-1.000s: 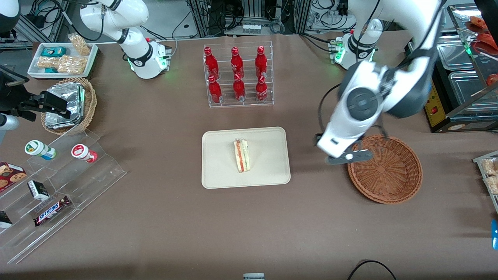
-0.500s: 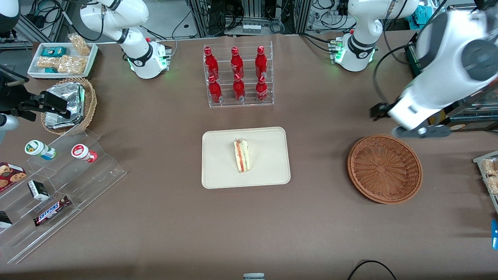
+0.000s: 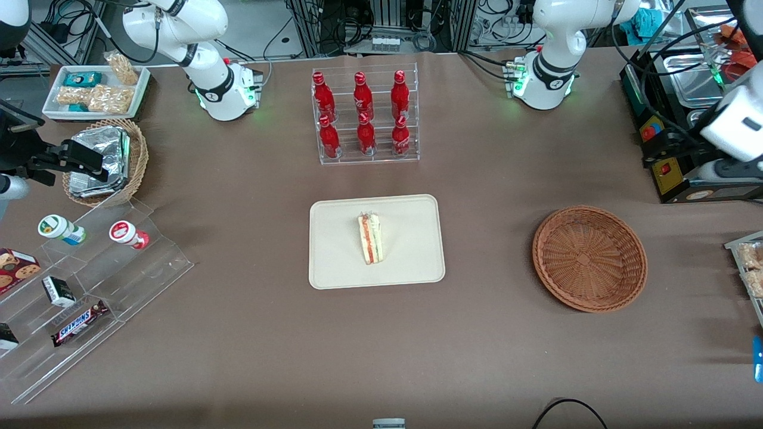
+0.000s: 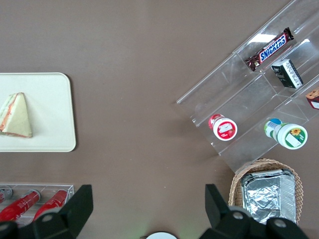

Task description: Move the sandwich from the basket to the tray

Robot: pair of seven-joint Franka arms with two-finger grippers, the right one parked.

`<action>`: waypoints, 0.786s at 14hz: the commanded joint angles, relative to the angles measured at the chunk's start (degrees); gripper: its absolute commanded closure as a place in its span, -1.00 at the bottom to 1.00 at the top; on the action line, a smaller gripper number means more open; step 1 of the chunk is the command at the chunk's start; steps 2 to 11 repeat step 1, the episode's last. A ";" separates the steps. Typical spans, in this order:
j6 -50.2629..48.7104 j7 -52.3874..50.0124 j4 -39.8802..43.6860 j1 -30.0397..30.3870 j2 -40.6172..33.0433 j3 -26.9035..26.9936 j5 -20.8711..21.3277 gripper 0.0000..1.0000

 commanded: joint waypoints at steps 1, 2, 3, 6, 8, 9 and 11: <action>-1.22 0.47 1.55 0.29 -0.12 0.70 -0.79 -1.00; -1.22 0.47 1.55 0.29 -0.12 0.70 -0.79 -1.00; -1.22 0.47 1.55 0.29 -0.12 0.70 -0.79 -1.00; -1.22 0.47 1.55 0.29 -0.12 0.70 -0.79 -1.00; -1.22 0.47 1.55 0.29 -0.12 0.70 -0.79 -1.00; -1.22 0.47 1.55 0.29 -0.12 0.70 -0.79 -1.00; -1.22 0.47 1.55 0.29 -0.12 0.70 -0.79 -1.00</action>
